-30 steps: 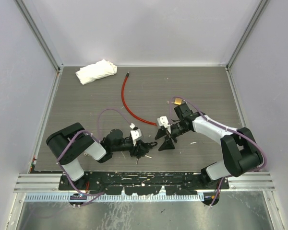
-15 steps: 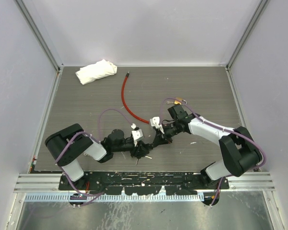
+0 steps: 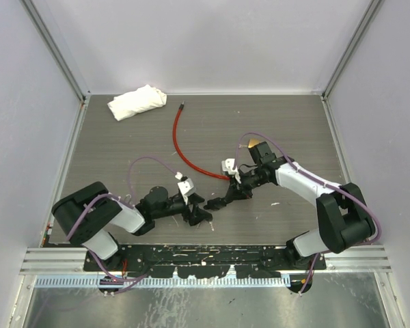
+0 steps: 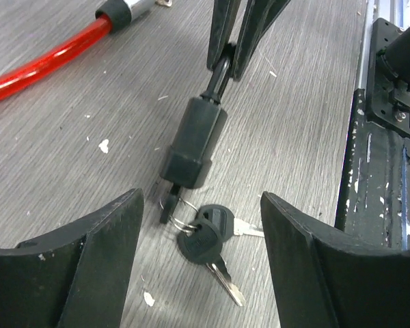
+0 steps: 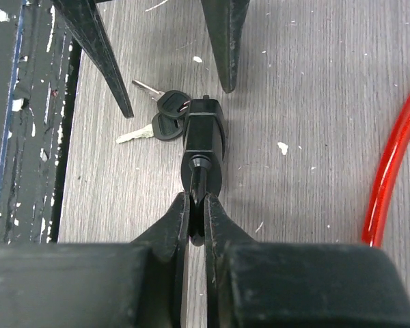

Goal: Lock with the key
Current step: Remove the key from the lock.

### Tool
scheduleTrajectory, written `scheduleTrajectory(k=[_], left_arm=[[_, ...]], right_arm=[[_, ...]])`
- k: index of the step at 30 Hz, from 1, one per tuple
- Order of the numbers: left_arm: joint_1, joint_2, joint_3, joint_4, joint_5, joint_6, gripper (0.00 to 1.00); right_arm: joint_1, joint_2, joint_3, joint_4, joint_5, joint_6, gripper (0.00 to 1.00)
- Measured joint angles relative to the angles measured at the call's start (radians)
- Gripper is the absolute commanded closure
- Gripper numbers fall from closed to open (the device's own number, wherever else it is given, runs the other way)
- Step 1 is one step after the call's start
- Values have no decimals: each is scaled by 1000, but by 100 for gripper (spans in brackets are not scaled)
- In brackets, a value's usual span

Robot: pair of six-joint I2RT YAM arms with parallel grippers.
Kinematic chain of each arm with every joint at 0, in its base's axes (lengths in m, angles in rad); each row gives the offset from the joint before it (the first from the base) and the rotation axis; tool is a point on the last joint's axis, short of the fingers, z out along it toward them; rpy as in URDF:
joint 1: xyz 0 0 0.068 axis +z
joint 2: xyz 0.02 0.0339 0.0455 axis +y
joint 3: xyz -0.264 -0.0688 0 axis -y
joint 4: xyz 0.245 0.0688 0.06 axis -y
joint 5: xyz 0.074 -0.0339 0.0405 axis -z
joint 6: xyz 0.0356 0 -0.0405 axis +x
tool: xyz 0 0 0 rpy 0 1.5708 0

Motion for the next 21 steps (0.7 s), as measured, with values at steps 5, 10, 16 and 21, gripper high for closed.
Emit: scheduleTrajectory(k=[5, 10, 16, 21], left_arm=[[2, -12, -6, -51, -3, 6, 31], [2, -21, -9, -84, -10, 35, 32], [2, -19, -9, -92, -29, 35, 32], [2, 9, -14, -48, -51, 12, 32]], right_arm=[[-13, -6, 3, -18, 0, -14, 99], [-20, -6, 4, -35, -1, -25, 99], [-26, -6, 4, -42, -1, -36, 99], [-26, -6, 4, -47, -1, -44, 99]])
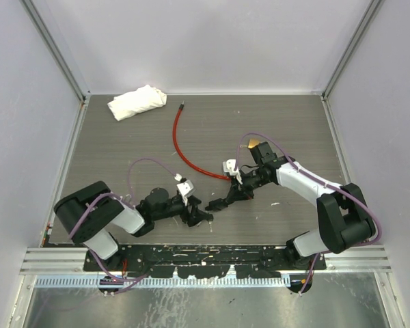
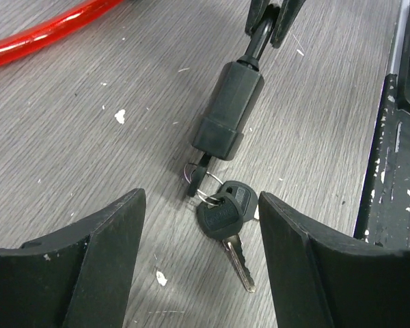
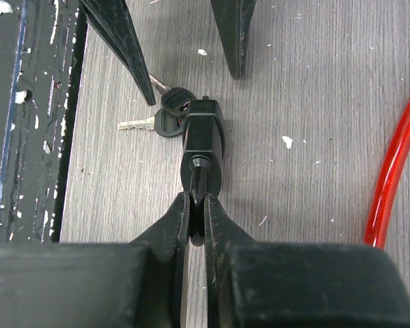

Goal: Lock with the key
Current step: Remove the key from the lock.

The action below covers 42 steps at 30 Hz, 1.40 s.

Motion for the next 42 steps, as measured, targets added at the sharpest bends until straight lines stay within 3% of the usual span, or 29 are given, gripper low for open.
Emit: scheduleTrajectory(k=[10, 25, 27, 36, 42], left_arm=[[0, 128, -42, 178, -8, -51, 48], [2, 213, -9, 264, -21, -62, 51], [2, 227, 10, 262, -15, -68, 55], [2, 277, 59, 261, 21, -90, 99], [2, 282, 57, 270, 58, -72, 100]], right_arm=[[-6, 0, 0, -12, 0, -19, 99], [-9, 0, 0, -23, -1, -33, 99], [-10, 0, 0, -23, -1, -34, 99], [-11, 0, 0, -24, -1, -40, 99], [-16, 0, 4, -29, 0, -40, 99]])
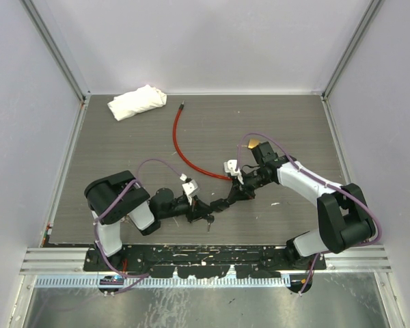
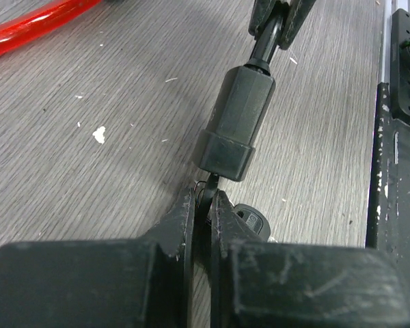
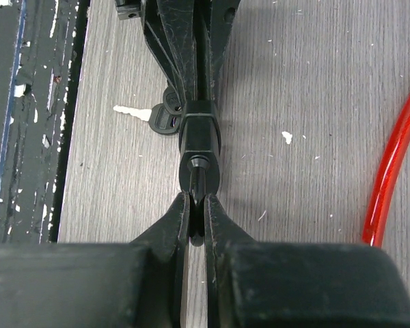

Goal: Lock with the key
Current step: Remove the key from the lock.

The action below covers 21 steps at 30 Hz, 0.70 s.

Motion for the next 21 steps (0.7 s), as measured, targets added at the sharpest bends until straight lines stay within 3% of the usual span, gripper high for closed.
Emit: scheduleTrajectory(k=[14, 21], left_arm=[[67, -1, -72, 81, 25, 37, 100], [76, -53, -73, 41, 13, -40, 100]], right_arm=[[-132, -10, 30, 3, 27, 53, 99], [-196, -31, 34, 24, -11, 155, 99]])
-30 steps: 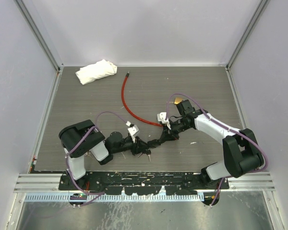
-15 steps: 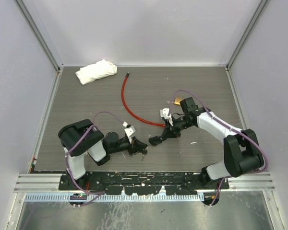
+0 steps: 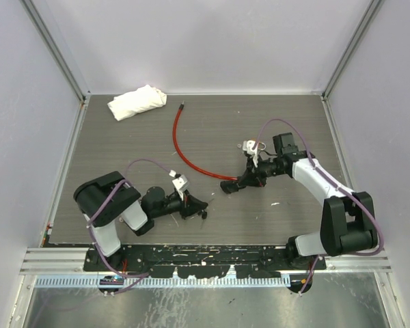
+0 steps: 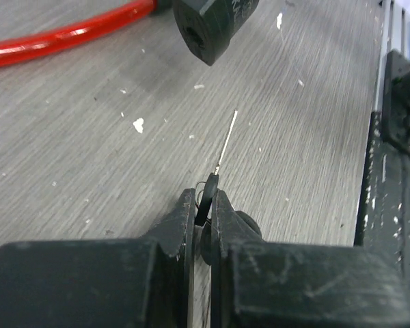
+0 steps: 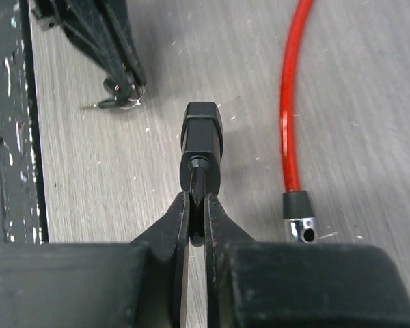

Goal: Lock with the key
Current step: Remove the key from the lock, then place the lock at the center of the board.

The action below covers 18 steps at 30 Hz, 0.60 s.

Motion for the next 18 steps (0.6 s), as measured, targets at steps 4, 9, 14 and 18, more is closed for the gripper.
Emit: scheduleTrajectory(k=[4, 9, 14, 18], left_arm=[[24, -69, 21, -45, -9, -106, 100], [61, -143, 143, -209, 6, -216, 100], [91, -207, 292, -422, 28, -288, 100], [112, -205, 371, -505, 50, -344, 100]], right_arm=[[-57, -53, 0, 79, -32, 125, 99], [-123, -113, -20, 240, -43, 319, 99], [-176, -141, -62, 387, -42, 505, 98], [-198, -140, -88, 465, -40, 612, 98]])
